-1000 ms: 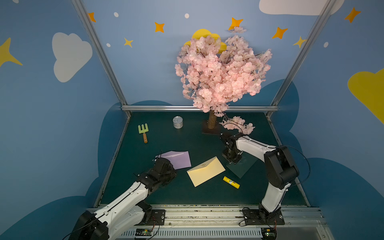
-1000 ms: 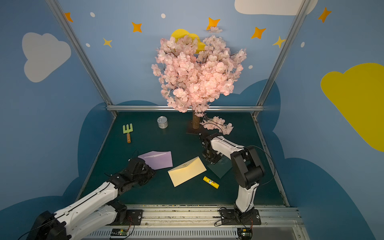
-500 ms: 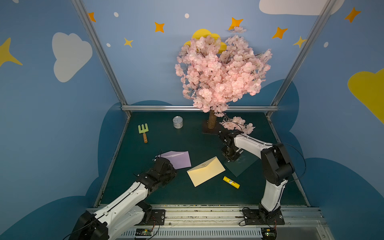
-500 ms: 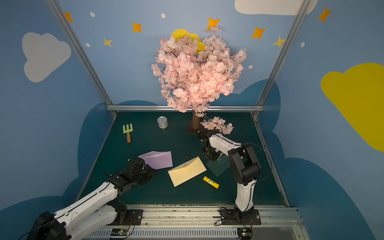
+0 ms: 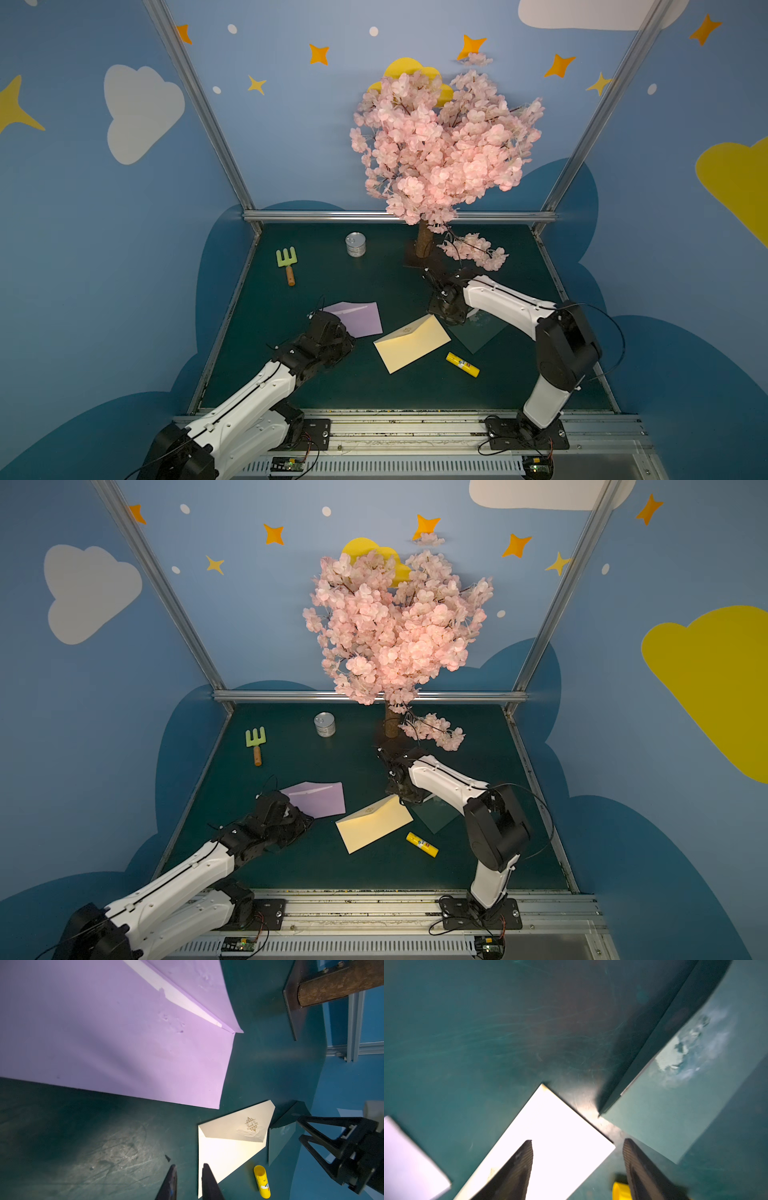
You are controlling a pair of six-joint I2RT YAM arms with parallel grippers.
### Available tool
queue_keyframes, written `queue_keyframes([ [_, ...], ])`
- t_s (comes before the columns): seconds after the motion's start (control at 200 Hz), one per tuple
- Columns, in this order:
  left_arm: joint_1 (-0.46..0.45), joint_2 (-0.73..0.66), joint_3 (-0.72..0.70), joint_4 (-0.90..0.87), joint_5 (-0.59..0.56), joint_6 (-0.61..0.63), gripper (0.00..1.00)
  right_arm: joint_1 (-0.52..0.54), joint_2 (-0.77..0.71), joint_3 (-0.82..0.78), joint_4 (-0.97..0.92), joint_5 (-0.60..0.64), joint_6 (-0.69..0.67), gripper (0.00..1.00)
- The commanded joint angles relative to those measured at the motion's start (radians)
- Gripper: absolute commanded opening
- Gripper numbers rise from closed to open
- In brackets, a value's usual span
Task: Seal the envelope with a glue stick
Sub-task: Adjust the envelope at the center of the board, then pick up the glue stick from the center of the board.
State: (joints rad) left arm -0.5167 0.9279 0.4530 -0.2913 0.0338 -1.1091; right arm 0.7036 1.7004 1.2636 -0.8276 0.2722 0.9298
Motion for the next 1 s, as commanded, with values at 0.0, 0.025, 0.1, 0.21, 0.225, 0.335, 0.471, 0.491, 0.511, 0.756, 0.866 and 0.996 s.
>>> queue_keyframes([
  [0.0, -0.022, 0.009, 0.044, -0.021, 0.018, 0.055, 0.25, -0.001, -0.124, -0.092, 0.014, 0.044, -0.197, 0.79],
  [0.025, -0.029, 0.012, 0.047, -0.020, 0.020, 0.058, 0.26, -0.002, -0.155, -0.120, 0.029, 0.021, -0.237, 0.81],
  [0.1, -0.049, 0.021, 0.053, -0.010, 0.020, 0.065, 0.26, -0.006, -0.234, -0.193, 0.051, -0.060, -0.324, 0.84],
  [0.21, -0.073, 0.044, 0.053, 0.009, 0.032, 0.066, 0.28, -0.007, -0.337, -0.311, 0.093, -0.216, -0.413, 0.86],
  [0.225, -0.075, 0.048, 0.053, 0.011, 0.034, 0.066, 0.28, -0.007, -0.348, -0.326, 0.103, -0.236, -0.421, 0.86],
  [0.335, -0.088, 0.068, 0.047, 0.044, 0.060, 0.068, 0.32, -0.009, -0.400, -0.423, 0.180, -0.336, -0.454, 0.87],
  [0.471, -0.098, 0.069, 0.052, 0.049, 0.072, 0.081, 0.45, -0.012, -0.397, -0.470, 0.220, -0.387, -0.505, 0.89],
  [0.491, -0.100, 0.068, 0.053, 0.047, 0.073, 0.081, 0.47, -0.013, -0.392, -0.471, 0.219, -0.392, -0.518, 0.89],
  [0.511, -0.100, 0.067, 0.053, 0.046, 0.072, 0.082, 0.48, -0.015, -0.386, -0.473, 0.216, -0.398, -0.529, 0.89],
  [0.756, -0.102, 0.083, 0.050, 0.051, 0.081, 0.073, 0.49, -0.029, -0.310, -0.480, 0.177, -0.450, -0.599, 0.89],
  [0.866, -0.104, 0.092, 0.049, 0.062, 0.083, 0.069, 0.50, -0.010, -0.306, -0.479, 0.134, -0.401, -0.593, 0.89],
  [0.996, -0.104, 0.115, 0.051, 0.075, 0.093, 0.071, 0.50, 0.010, -0.286, -0.487, 0.096, -0.354, -0.573, 0.89],
])
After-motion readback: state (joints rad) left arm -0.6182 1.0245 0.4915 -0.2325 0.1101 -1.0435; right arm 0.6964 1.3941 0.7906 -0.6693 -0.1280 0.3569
